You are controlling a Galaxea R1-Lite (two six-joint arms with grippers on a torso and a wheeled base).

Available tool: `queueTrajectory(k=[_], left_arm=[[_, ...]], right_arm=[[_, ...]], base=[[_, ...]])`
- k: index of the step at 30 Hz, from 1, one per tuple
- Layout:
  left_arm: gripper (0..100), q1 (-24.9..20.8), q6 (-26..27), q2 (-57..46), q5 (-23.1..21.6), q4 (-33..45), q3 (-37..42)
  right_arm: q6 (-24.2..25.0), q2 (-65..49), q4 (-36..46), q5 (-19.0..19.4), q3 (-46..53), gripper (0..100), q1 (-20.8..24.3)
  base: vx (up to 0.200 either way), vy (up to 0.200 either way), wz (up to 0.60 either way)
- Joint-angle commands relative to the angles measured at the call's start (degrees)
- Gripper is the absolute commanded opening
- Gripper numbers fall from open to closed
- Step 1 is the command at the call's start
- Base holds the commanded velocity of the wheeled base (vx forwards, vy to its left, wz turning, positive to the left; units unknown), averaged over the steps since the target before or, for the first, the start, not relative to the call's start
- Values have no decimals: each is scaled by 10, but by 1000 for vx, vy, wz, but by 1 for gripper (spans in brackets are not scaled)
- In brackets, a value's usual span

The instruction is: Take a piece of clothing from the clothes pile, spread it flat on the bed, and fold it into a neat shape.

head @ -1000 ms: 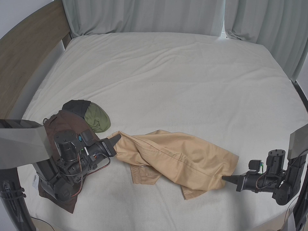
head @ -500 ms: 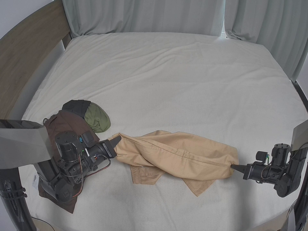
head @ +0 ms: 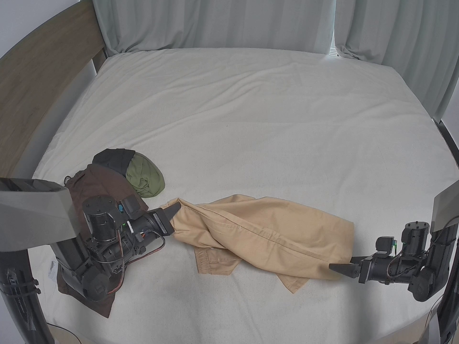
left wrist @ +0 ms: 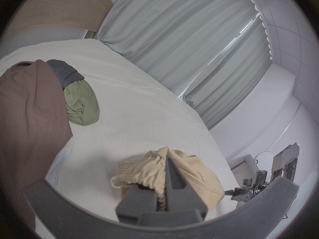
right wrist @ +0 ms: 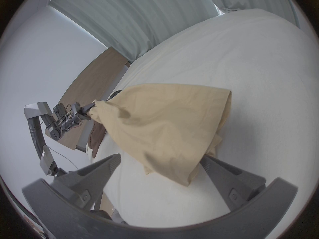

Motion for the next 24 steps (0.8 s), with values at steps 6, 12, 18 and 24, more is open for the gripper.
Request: queueTrajectory(k=[6,12,18,24], left_arm=[[0,0,0,2,0,0,-1],[0,0,0,2,0,0,0],[0,0,0,2,0,0,1],[0,-1,0,3,0,0,1]], right_arm=[[-2,-44,1,11,30,100,51],[-1,-58,2,10,30,100,54],[-17,-54,0,5,30,100,36],[-36,-53,0,6,25,100,10]], base=[[0,0,0],[0,0,0],[0,0,0],[0,0,0]])
